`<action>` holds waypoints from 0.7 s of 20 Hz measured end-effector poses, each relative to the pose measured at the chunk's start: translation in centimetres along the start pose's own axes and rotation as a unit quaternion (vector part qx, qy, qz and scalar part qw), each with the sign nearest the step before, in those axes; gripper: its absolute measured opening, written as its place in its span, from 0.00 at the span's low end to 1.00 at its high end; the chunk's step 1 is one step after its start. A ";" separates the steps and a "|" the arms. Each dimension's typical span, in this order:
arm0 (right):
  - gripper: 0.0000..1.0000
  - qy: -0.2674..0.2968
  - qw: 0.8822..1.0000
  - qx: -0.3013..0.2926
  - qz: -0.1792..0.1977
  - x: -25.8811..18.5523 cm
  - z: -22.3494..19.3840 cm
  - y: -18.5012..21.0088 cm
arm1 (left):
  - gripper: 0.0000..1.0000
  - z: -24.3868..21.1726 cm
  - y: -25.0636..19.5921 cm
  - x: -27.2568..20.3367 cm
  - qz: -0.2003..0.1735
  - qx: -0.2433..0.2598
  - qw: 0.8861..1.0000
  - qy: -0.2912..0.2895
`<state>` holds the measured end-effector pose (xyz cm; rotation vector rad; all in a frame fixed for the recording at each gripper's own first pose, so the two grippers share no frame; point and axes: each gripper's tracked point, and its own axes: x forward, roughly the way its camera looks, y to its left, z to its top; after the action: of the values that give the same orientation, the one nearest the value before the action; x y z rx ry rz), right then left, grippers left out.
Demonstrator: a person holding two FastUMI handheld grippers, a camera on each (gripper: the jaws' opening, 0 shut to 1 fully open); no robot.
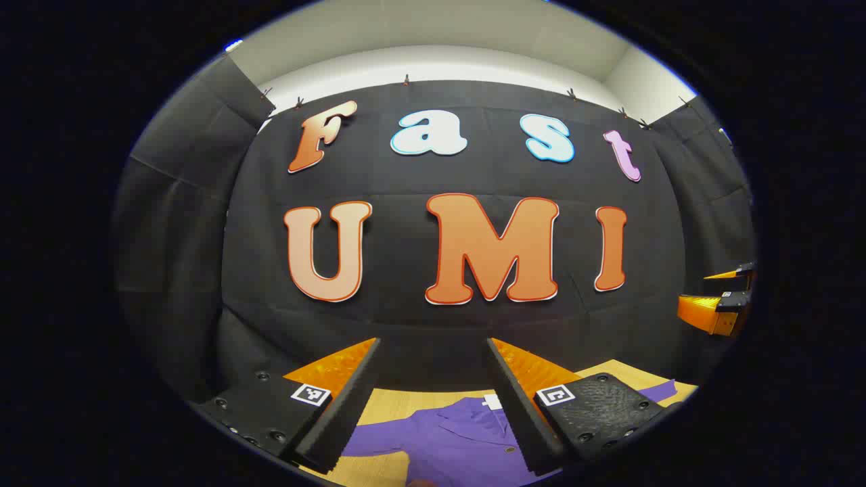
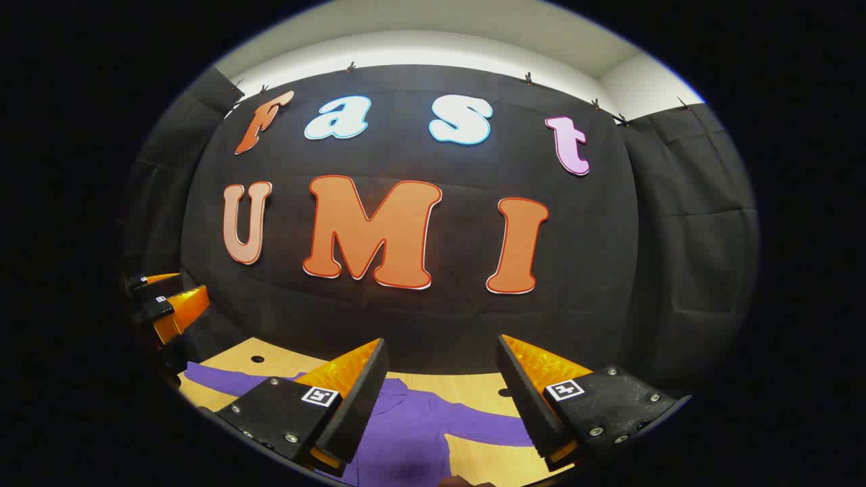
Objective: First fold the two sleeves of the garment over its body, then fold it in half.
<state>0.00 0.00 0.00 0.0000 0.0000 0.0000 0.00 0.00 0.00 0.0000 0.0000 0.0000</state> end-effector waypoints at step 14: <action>0.95 -0.008 1.000 -0.007 0.016 0.9 -0.3 2.1 | 0.95 -1.8 2.1 0.6 0.012 0.009 0.999 0.030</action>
<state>0.90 2.13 -0.34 -0.0147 -0.0166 0.0328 0.58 2.12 -1.78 0.0178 0.0602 0.0234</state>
